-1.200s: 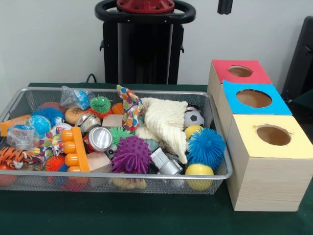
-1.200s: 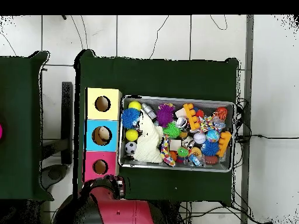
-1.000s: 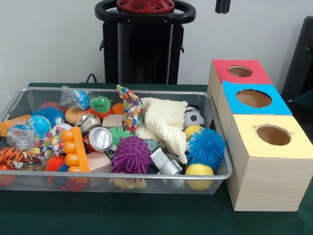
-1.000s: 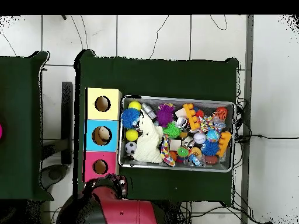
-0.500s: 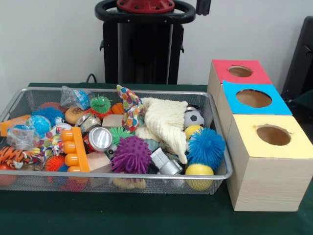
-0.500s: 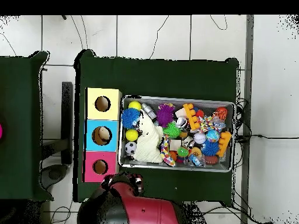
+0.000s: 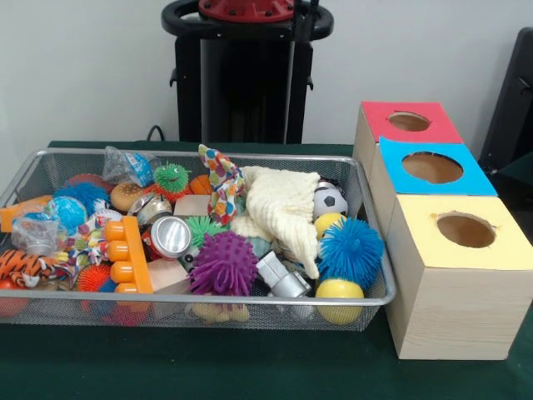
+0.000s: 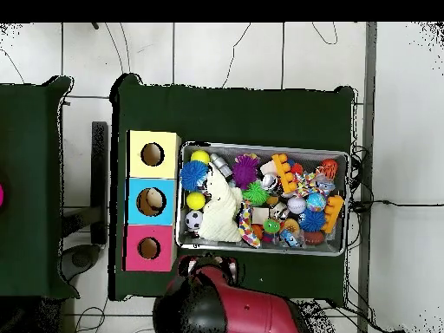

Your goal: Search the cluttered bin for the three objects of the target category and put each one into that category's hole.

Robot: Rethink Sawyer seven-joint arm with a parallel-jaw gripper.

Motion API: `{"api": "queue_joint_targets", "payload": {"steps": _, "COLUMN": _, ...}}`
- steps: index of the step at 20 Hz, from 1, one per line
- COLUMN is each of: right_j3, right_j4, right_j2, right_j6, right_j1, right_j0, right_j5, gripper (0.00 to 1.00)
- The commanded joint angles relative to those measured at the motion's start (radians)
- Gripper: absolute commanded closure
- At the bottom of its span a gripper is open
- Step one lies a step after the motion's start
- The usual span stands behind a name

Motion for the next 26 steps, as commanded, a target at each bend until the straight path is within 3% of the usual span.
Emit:
{"api": "queue_joint_targets", "payload": {"steps": 1, "right_j3": 0.077, "right_j4": -0.075, "right_j2": 0.133, "right_j6": -0.059, "right_j1": 0.096, "right_j0": -0.121, "right_j5": -0.137, "gripper": 1.0}}
{"api": "queue_joint_targets", "payload": {"steps": 5, "right_j3": 0.069, "right_j4": -0.136, "right_j2": 0.163, "right_j6": -0.043, "right_j1": 0.174, "right_j0": -0.177, "right_j5": -0.216, "gripper": 1.0}}
{"api": "queue_joint_targets", "payload": {"steps": 12, "right_j3": -0.012, "right_j4": -0.227, "right_j2": 0.157, "right_j6": -0.033, "right_j1": 0.262, "right_j0": -0.23, "right_j5": -0.21, "gripper": 1.0}}
{"api": "queue_joint_targets", "payload": {"steps": 18, "right_j3": -0.095, "right_j4": -0.25, "right_j2": 0.218, "right_j6": -0.139, "right_j1": 0.187, "right_j0": -0.336, "right_j5": -0.056, "gripper": 1.0}}
{"api": "queue_joint_targets", "payload": {"steps": 26, "right_j3": -0.094, "right_j4": -0.24, "right_j2": 0.369, "right_j6": -0.335, "right_j1": 0.066, "right_j0": -0.551, "right_j5": 0.094, "gripper": 1.0}}
